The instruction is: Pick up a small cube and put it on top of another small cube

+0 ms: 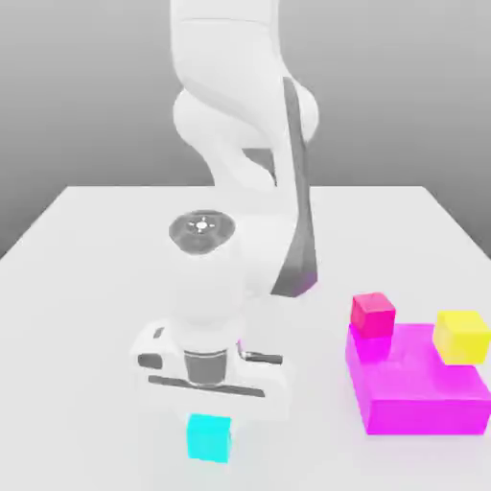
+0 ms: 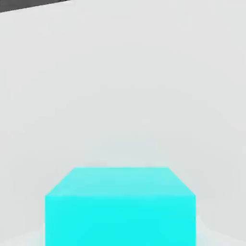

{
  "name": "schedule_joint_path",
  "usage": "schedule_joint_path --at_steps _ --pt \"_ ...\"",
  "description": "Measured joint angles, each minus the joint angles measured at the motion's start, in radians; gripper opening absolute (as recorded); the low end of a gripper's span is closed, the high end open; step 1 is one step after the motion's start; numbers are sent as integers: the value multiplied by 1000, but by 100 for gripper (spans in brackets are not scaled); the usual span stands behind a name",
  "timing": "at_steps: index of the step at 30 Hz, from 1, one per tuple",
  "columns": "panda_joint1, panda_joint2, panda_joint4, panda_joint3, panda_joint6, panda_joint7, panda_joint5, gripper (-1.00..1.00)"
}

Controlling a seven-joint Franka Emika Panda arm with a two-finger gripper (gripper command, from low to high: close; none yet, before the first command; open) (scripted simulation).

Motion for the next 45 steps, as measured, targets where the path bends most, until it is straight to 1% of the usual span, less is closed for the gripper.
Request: schedule_joint_path --at_steps 3,8,11,14,18,24,29,36,42,45 --pt "2 -103 -21 -7 -81 2 -16 -100" --pt "-28 -221 -78 -41 -132 -80 -148 -100" --pt "-48 -287 -114 -56 -155 -160 -201 -100" --pt "-55 -349 -153 -69 -173 -256 -230 -100" --pt "-52 -423 -206 -97 -190 -404 -242 -100" --pt "-19 -511 -291 -158 -201 -649 -221 -100" --pt "42 -550 -354 -219 -193 -846 -175 -100" --pt "112 -452 -348 -257 -107 -928 -79 -100" --pt "144 -332 -346 -271 12 -979 -6 -100" --pt "148 -265 -348 -273 81 -991 12 -100"
